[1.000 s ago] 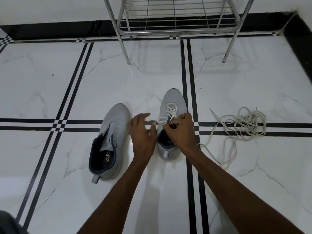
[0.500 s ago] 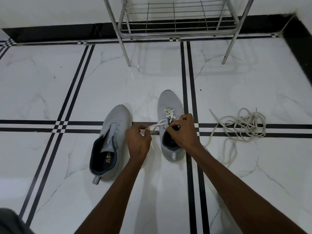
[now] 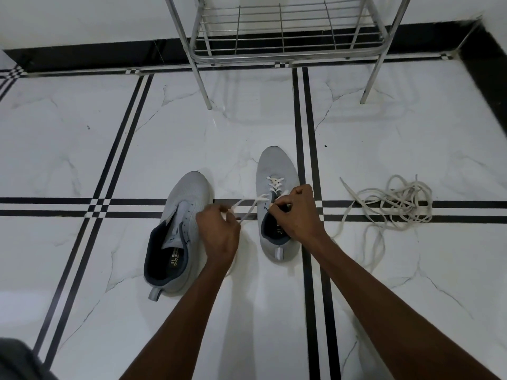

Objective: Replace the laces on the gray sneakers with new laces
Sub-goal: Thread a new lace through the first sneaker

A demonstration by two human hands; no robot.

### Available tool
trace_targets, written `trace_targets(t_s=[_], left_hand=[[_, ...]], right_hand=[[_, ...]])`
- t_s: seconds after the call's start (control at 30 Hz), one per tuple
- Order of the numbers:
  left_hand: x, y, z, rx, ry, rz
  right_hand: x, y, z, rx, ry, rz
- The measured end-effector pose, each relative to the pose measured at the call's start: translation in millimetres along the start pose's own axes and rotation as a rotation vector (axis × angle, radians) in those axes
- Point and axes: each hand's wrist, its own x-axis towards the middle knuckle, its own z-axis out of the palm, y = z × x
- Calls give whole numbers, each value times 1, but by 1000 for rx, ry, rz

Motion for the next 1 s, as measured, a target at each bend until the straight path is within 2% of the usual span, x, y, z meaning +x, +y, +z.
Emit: trace_targets(t_s=[0.07,0.13,0.2,0.27,0.37,0.43,0.5,0.6,0.67,0.83,0.9,1.0], left_hand=[[-2,12,7,-52,-2,188],[-2,21,15,-103,-68,339],[-1,21,21,-110,-150,394],[2,19,25,-98,-210,362],[2,10,24,17,-223,269],[5,-4,23,91,-221,148],[1,-14,21,88,-252,69],[-6,-1,16,-173,-413,-79],[-6,6,15,-341,-433,-227],[7,9,17,-385,-556,-485],[11,18,21,-449,-562,-610],[22,25,27,-617,-490,-776]], right_hand=[[1,-1,1,-15,-9,13],[2,0,0,-23,-15,19],[1,0,-1,-19,-18,12],[0,1,-2,-33,-28,-1],[-1,1,-3,-40,-24,-19],[-1,1,-4,-37,-14,-17],[-2,1,-3,-29,-3,-20],[-3,0,-2,-25,17,-26],[-2,1,-3,0,17,-28],[3,10,-4,30,54,-57],[6,11,-4,52,58,-64],[9,11,-9,92,39,-50]])
